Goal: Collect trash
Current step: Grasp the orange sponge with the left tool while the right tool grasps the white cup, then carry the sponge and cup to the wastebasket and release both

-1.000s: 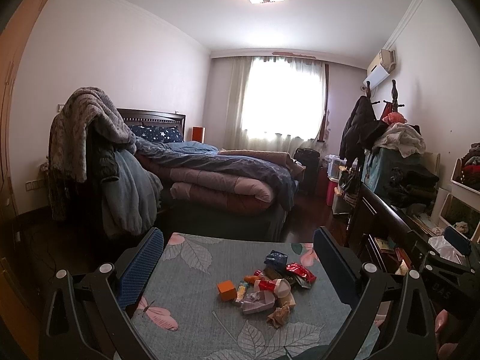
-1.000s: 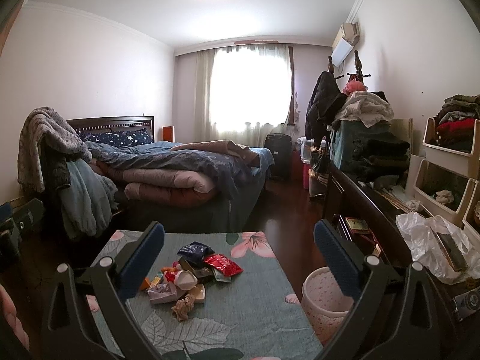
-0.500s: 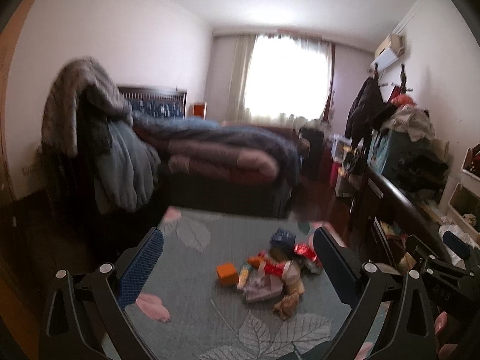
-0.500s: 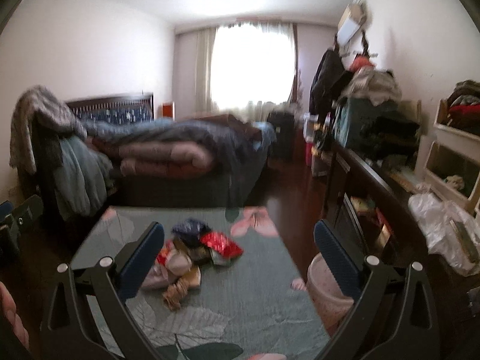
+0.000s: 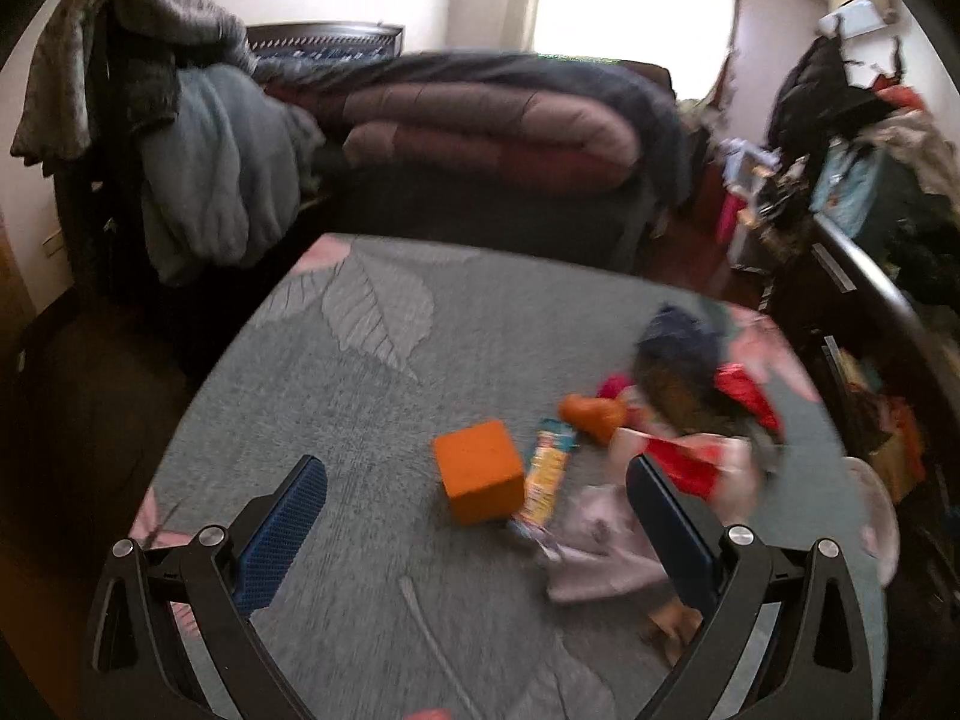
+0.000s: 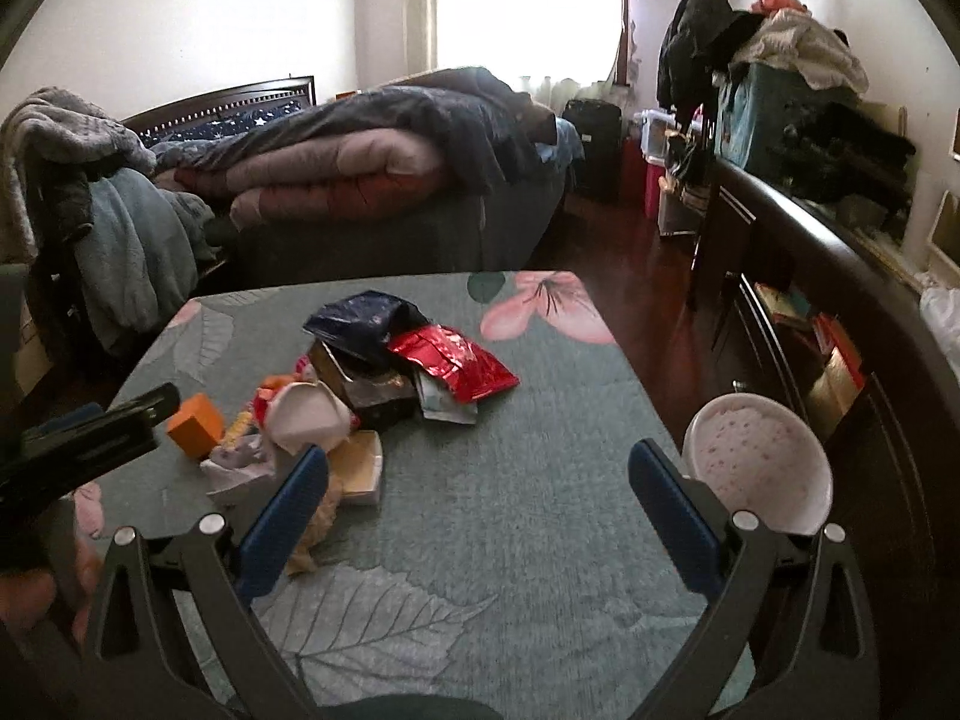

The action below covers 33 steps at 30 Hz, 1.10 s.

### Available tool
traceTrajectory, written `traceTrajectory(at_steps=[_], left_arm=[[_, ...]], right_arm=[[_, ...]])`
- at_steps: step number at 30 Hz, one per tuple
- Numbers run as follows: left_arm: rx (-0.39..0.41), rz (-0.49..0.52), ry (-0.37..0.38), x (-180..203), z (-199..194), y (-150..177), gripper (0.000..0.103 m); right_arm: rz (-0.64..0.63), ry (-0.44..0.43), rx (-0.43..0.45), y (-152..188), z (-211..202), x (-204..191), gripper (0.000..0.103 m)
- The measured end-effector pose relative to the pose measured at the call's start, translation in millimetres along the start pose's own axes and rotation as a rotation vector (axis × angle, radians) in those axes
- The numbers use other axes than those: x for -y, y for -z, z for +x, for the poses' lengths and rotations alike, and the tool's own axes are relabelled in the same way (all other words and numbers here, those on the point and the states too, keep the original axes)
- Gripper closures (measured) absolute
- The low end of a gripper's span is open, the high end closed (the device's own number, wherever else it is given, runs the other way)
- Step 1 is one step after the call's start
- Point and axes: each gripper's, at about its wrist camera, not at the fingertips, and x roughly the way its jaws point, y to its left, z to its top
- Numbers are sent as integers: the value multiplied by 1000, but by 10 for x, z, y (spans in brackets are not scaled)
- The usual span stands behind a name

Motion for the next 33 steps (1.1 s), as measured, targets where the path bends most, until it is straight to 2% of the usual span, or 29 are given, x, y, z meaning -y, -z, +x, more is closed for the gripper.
traceTrajectory(at_steps=[7, 9, 11, 12, 13, 14, 15, 16, 24, 31, 33], left_arm=[[-55, -37, -44, -46, 429, -29, 4], [-65, -48, -53, -66, 500, -33, 9], [-86, -56, -55, -91, 558, -22, 28], [-98, -62, -51, -113, 585, -20, 33], [-111, -75, -34, -143, 607, -10, 47], [-125, -91, -13, -175, 629, -2, 55], [-133, -109, 20, -212, 639, 7, 59], [-132, -116, 34, -226, 643, 8, 68], [-22, -135, -26, -444, 381, -16, 68], [-1, -193, -31, -723, 259, -17, 68], [0, -195, -28, -752, 253, -12, 68]], right_arm=[[-14, -30, -51, 10, 270, -18, 3], [-16, -54, -55, 3, 331, -56, 3], [-20, -89, -70, -20, 400, -125, 3], [-24, -107, -72, -36, 416, -168, 3], [-27, -120, -71, -51, 435, -214, 3], [-32, -135, -69, -74, 457, -267, 3], [-35, -148, -67, -89, 465, -308, 3], [-39, -168, -67, -112, 485, -365, 4], [-40, -277, -131, -257, 759, -758, 4], [-72, -228, -174, -265, 1049, -990, 4], [-75, -231, -191, -259, 1115, -1008, 12]])
